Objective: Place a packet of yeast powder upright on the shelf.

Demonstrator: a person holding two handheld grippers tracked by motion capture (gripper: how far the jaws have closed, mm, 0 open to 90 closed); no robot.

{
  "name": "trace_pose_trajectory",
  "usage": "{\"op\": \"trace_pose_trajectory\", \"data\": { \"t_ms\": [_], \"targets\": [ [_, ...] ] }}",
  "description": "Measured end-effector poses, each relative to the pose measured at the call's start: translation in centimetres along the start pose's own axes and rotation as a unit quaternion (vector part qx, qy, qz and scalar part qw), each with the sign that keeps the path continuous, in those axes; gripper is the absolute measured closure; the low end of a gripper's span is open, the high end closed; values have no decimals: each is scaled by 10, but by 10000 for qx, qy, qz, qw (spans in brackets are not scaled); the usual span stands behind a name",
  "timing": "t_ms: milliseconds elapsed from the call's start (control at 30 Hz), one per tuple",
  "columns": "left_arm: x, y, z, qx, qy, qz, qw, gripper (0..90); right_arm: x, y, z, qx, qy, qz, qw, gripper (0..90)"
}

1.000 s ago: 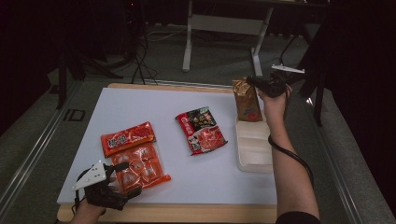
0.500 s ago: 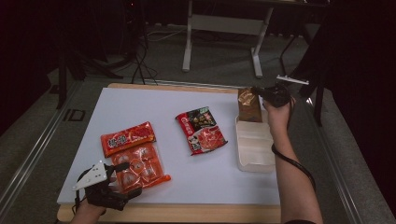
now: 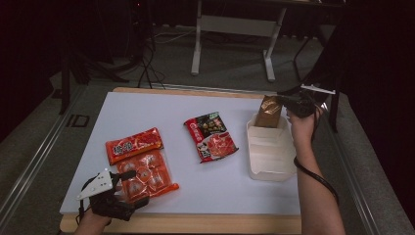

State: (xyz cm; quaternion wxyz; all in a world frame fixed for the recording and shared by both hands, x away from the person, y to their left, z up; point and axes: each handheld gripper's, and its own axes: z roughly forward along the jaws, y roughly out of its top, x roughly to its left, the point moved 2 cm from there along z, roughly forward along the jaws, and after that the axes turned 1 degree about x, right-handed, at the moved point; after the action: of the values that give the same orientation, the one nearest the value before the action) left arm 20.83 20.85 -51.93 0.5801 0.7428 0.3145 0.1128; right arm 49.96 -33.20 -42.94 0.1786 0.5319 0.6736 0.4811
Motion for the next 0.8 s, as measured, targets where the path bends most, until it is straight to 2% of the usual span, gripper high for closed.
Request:
{"op": "trace_pose_trajectory", "data": {
  "t_ms": [167, 300, 400, 467, 667, 733, 800],
  "targets": [
    [-1, 0, 0, 8, -2, 8, 10000, 4, 3, 3, -6, -17, -84, -159, 9998, 743],
    [-1, 0, 0, 10, -11, 5, 10000, 4, 11, 7, -13, -22, -99, -335, 9994, 590],
    [-1, 0, 1, 23, 2, 13, 10000, 4, 19, 9, -18, -123, -189, -589, 9980, 475],
    [-1, 0, 1, 50, 11, 29, 10000, 4, 24, 10, -23, -184, -236, -625, 9976, 401],
    [0, -1, 3, 186, 159, 14, 9997, 4, 40, 11, -41, -502, -54, -662, 9965, 196],
    [1, -1, 4, 184, 162, -52, 9997, 5, 46, 10, -48, -574, 94, -657, 9961, 148],
    [2, -1, 4, 152, 188, -102, 9997, 4, 51, 7, -54, -575, 178, -652, 9961, 138]
  ]
}}
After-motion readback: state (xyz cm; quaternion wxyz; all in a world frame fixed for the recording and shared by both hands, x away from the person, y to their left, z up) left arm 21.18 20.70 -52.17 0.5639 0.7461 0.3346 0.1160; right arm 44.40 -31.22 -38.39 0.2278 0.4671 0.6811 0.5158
